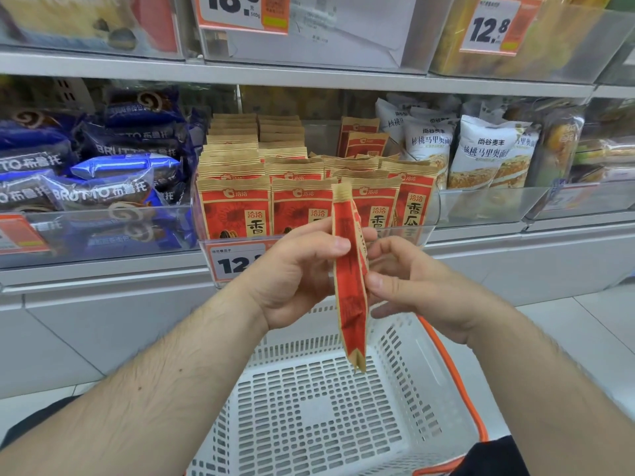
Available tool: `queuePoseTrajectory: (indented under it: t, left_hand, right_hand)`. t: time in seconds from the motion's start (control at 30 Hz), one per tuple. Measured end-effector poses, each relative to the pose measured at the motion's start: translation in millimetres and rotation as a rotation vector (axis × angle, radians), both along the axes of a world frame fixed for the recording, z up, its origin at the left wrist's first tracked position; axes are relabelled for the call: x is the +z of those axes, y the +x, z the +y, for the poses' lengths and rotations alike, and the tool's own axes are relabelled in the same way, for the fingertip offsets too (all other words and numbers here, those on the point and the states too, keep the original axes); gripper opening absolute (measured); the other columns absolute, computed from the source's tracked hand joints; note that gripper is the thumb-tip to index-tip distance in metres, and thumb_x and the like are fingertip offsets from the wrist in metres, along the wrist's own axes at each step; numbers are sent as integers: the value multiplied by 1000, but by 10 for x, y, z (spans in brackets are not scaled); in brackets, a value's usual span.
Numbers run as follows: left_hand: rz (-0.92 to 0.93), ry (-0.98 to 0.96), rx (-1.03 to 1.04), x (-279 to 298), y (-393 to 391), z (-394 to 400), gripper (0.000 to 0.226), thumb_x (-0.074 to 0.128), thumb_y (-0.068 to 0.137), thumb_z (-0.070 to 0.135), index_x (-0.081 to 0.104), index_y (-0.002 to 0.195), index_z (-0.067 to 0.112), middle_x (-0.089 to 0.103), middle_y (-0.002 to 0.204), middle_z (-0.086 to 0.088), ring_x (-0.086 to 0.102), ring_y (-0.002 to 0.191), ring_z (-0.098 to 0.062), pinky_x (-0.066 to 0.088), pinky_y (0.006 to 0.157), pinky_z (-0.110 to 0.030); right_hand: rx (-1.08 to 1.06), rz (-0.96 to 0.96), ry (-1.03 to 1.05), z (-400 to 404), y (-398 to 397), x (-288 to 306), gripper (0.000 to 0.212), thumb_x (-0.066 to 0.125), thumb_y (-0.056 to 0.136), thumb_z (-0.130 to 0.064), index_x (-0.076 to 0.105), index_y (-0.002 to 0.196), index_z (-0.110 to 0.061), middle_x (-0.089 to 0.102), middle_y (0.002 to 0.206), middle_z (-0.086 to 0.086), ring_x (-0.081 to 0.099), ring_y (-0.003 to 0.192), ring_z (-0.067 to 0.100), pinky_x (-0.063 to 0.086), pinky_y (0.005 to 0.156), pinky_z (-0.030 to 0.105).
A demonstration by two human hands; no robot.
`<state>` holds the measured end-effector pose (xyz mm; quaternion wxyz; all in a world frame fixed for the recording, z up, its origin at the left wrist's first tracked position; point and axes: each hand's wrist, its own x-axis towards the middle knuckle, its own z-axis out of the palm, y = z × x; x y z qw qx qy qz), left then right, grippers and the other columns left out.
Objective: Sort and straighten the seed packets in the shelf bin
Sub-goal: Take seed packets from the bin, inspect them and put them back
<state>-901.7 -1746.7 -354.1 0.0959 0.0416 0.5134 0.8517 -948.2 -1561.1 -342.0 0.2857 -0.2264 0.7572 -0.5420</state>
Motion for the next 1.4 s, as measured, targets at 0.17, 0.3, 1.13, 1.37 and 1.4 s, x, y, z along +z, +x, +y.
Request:
queuePoseTrajectory:
  t: [0.17, 0.3, 1.13, 1.37, 1.4]
  left_hand:
    - [-68, 74, 80, 37, 16, 15, 44, 66, 74, 13, 67, 117, 2, 64, 113, -23, 59, 106, -38, 47, 101, -56]
    - [-88, -60, 197, 74, 27, 44, 36, 59, 82, 30, 69, 111, 12, 75, 101, -10, 72, 95, -28, 59, 84, -46]
    - [-160, -93, 191, 53, -11, 87, 34, 42, 104, 33, 69, 113, 14, 76, 107, -13, 74, 93, -26, 61, 79, -41]
    - [-192, -53, 266, 103, -34, 20, 36, 42, 104, 37, 67, 114, 13, 76, 103, -14, 75, 89, -27, 62, 75, -44]
    - [-194, -59, 255, 107, -29, 15, 37, 43, 102, 39, 68, 113, 13, 76, 104, -14, 75, 91, -28, 62, 77, -46]
  right_hand:
    - [-63, -20, 60, -73, 60, -4, 66, 73, 63, -48, 51, 121, -25, 77, 93, -1, 73, 79, 18, 53, 62, 34]
    - [-69, 124, 220, -85, 51, -45, 23, 72, 85, -39, 62, 105, -36, 75, 96, -15, 72, 84, 11, 51, 55, 29]
    - [-320, 121, -134, -72, 44, 97, 34, 45, 103, -23, 67, 83, -6, 68, 63, -3, 56, 52, 5, 43, 50, 15]
    - [-18, 121, 113, 18, 38, 75, 21, 55, 98, -21, 67, 108, -6, 77, 85, 7, 65, 64, 15, 45, 58, 27]
    - [-29, 124, 77, 21, 32, 74, 22, 57, 97, -21, 67, 108, -4, 76, 86, 9, 65, 63, 16, 45, 57, 27]
